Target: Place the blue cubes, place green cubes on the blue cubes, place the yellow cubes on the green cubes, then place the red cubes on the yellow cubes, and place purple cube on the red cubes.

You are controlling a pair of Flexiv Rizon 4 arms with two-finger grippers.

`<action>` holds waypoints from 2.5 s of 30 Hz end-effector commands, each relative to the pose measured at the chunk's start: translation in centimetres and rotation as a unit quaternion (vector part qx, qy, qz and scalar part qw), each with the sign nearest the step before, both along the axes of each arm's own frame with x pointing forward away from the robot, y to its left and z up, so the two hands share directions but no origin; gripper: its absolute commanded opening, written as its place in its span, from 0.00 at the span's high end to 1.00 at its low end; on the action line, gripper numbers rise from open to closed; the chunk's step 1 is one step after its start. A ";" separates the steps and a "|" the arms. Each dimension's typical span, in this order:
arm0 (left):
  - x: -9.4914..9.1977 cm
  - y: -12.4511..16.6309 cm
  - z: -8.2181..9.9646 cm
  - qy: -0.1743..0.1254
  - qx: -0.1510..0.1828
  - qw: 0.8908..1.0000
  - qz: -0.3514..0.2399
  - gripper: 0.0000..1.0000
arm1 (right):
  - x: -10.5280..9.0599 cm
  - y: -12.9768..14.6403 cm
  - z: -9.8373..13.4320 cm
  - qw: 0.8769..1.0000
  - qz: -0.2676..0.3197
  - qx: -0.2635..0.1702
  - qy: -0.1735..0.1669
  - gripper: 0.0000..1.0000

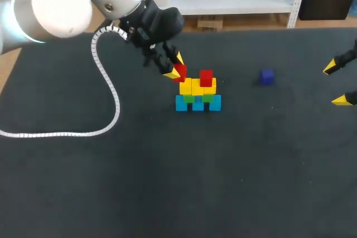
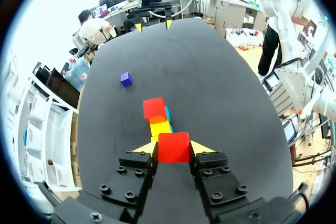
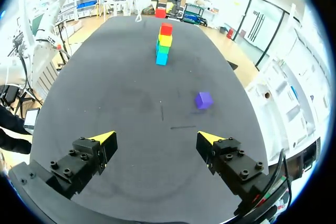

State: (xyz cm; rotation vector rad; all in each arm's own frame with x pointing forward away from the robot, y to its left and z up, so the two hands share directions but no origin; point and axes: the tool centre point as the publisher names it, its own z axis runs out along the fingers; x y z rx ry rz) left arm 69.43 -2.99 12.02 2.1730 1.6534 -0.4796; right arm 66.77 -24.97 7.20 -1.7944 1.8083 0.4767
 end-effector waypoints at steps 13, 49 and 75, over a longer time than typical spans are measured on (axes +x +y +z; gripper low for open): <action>0.4 -1.2 -1.1 0.028 -0.006 1.000 0.002 1.00 | 0.1 0.0 0.0 1.000 0.000 0.001 0.000 0.00; 1.3 -2.6 -2.0 0.044 -0.012 0.998 0.041 1.00 | 0.1 0.0 0.0 1.000 0.000 0.001 0.000 0.00; 0.9 -2.9 -2.6 0.057 -0.016 0.996 0.061 1.00 | 0.1 0.0 0.0 1.000 0.000 0.001 0.000 0.00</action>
